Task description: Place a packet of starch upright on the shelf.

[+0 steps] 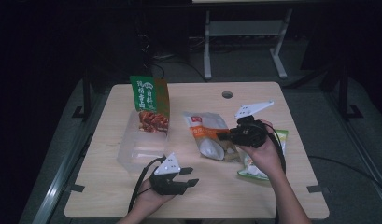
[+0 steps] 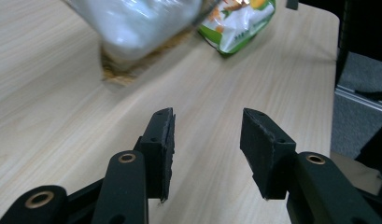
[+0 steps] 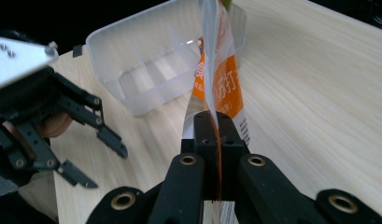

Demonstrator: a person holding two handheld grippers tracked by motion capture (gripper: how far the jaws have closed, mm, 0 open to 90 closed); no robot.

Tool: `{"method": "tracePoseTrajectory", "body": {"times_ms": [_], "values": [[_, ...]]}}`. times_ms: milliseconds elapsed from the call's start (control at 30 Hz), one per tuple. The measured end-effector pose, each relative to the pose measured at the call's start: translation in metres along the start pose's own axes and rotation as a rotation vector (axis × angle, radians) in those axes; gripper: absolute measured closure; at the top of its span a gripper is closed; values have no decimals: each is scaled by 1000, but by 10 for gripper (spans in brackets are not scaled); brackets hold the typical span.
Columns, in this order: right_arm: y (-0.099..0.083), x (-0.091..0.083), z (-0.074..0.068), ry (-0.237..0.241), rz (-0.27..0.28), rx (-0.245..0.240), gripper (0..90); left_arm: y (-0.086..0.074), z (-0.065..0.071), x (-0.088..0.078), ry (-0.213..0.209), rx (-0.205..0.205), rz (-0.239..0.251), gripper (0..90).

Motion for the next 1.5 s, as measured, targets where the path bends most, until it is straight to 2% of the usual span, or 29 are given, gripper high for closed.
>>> {"method": "tracePoseTrajectory", "body": {"times_ms": [100,333,433,600,667,700,800,900,1233,1500], "values": [[9,5,-2,9,2,-4,900,0,2,-1,-8,13,0,540],[28,16,-9,36,16,-23,900,2,5,-3,-17,15,15,525],[37,22,-12,48,22,-30,900,3,8,-5,-30,2,21,525],[52,32,-18,75,21,-60,900,7,15,-9,-39,28,24,525],[58,36,-20,82,30,-79,900,6,18,-10,-45,21,25,520],[62,38,-22,92,36,-73,900,6,20,-11,-46,9,29,518],[69,43,-25,101,41,-69,900,4,21,-17,-48,10,22,509],[77,51,-29,114,43,-64,900,1,22,-22,-50,7,10,499],[96,84,-39,167,43,-69,900,-1,18,-32,-38,2,22,449],[111,112,-47,201,50,-71,900,-2,17,-32,-36,24,13,445]]}}
Point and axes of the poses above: each handheld gripper's, and its own axes: x roughly forward along the jaws, y roughly out of its top, z roughly to its right, the point moved 4 cm from there along x, roughly forward along the jaws, and after that the axes turned 12 degrees about z, right-handed, at the moved point
